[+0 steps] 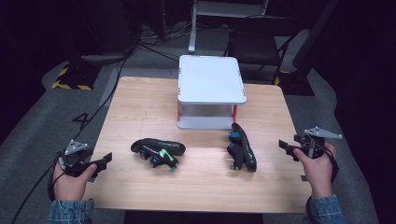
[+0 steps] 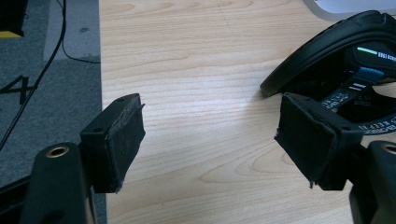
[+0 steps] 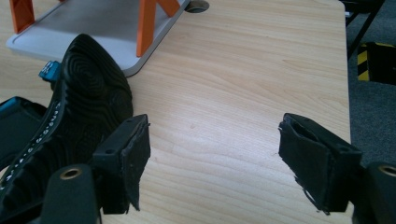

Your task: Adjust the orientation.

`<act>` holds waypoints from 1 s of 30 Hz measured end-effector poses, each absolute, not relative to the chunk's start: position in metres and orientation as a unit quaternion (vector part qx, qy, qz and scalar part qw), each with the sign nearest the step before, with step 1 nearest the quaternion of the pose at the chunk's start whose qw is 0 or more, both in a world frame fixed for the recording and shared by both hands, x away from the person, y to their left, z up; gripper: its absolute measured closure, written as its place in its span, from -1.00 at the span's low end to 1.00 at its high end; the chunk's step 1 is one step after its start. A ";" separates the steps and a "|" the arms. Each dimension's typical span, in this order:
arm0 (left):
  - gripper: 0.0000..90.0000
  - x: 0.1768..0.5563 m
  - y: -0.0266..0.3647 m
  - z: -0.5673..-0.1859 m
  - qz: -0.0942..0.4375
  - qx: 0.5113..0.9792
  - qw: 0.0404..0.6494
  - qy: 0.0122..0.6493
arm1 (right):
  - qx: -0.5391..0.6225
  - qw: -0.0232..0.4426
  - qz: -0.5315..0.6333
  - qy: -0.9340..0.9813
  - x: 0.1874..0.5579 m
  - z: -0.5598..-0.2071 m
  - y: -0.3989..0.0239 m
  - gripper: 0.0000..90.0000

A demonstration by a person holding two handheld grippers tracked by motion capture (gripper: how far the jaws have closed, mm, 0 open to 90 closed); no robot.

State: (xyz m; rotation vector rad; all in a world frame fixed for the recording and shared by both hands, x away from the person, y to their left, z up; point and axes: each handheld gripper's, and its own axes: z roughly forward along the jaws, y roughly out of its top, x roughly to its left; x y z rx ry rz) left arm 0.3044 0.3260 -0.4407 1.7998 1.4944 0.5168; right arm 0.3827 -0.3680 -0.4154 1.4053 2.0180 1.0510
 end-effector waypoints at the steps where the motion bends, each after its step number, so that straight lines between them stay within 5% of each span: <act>1: -0.48 0.304 0.326 -0.440 0.202 0.698 0.364 0.582 | 0.511 0.228 0.380 0.736 0.382 -0.415 -0.366 -0.42; 11: -0.48 0.307 0.322 -0.439 0.202 0.701 0.366 0.578 | 0.481 0.224 0.400 0.747 0.374 -0.404 -0.348 -0.37; 14: -0.48 0.309 0.320 -0.440 0.198 0.705 0.366 0.574 | 0.479 0.220 0.411 0.744 0.369 -0.402 -0.332 -0.58; 30: -0.48 0.315 0.314 -0.443 0.193 0.712 0.362 0.569 | 0.418 0.173 0.404 0.795 0.359 -0.414 -0.267 -0.58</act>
